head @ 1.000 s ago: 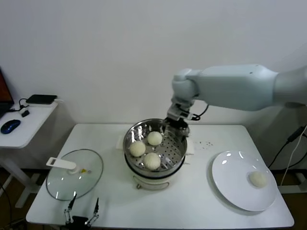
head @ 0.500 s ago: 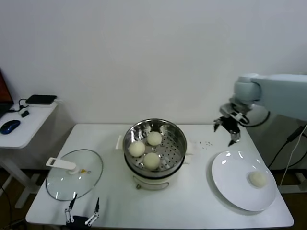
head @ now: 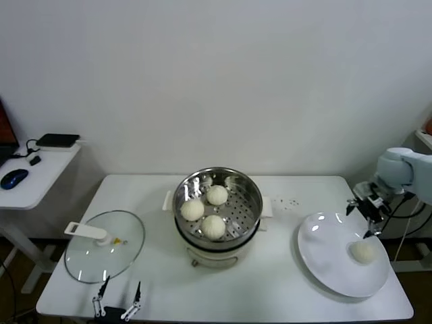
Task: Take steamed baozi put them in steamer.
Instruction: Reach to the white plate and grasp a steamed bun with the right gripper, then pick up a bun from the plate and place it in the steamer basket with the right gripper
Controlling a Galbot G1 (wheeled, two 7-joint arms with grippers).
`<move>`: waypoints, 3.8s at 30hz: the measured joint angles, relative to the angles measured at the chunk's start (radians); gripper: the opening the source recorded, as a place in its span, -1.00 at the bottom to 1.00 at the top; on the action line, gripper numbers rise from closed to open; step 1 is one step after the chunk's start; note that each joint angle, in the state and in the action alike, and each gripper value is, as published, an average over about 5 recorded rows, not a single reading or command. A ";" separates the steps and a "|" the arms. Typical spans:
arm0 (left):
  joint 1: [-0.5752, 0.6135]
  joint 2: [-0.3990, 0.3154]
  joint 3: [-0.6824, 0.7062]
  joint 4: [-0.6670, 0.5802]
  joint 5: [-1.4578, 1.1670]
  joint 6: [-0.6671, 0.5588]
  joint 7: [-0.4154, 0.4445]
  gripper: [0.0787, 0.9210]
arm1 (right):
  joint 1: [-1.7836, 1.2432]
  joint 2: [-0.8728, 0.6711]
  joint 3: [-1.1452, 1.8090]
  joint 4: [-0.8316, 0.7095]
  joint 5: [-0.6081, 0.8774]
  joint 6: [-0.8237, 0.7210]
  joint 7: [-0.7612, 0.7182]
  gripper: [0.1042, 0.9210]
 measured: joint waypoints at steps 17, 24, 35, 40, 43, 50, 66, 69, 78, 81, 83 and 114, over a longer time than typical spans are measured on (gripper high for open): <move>-0.002 -0.007 0.004 0.009 0.016 0.000 -0.001 0.77 | -0.276 -0.088 0.234 -0.062 -0.110 -0.001 0.025 0.76; -0.004 -0.007 0.006 0.014 0.020 -0.002 -0.003 0.77 | -0.366 -0.090 0.325 -0.090 -0.138 0.008 0.039 0.76; -0.006 -0.009 0.014 0.017 0.025 -0.004 -0.003 0.77 | -0.424 -0.111 0.404 -0.095 -0.156 0.022 0.051 0.74; -0.006 -0.009 0.015 0.015 0.025 -0.005 -0.003 0.77 | -0.429 -0.113 0.419 -0.094 -0.158 0.025 0.053 0.47; -0.006 -0.008 0.015 0.013 0.025 -0.005 -0.003 0.77 | -0.428 -0.114 0.423 -0.090 -0.160 0.025 0.054 0.26; -0.006 -0.005 0.014 0.004 0.021 -0.004 -0.002 0.77 | -0.386 -0.126 0.392 -0.062 -0.143 0.021 0.053 -0.13; -0.007 0.006 0.021 -0.018 0.006 0.002 0.006 0.77 | 0.215 -0.026 -0.092 0.190 0.138 -0.054 0.050 -0.03; -0.006 0.010 0.023 -0.024 0.002 0.002 0.006 0.77 | 0.318 0.014 -0.147 0.252 0.210 -0.091 0.062 -0.03; -0.008 0.018 0.024 -0.038 -0.010 0.006 0.009 0.77 | 0.468 0.167 -0.162 0.390 0.432 -0.239 0.128 -0.03; -0.010 0.019 0.023 -0.039 -0.012 0.006 0.010 0.77 | 0.473 0.222 -0.131 0.402 0.485 -0.287 0.155 -0.03; -0.010 0.019 0.022 -0.040 -0.013 0.006 0.010 0.77 | 0.465 0.258 -0.108 0.402 0.511 -0.314 0.172 -0.03; -0.028 0.017 0.005 -0.006 -0.034 0.012 0.016 0.77 | 0.094 0.519 0.094 0.233 0.459 -0.455 0.281 -0.02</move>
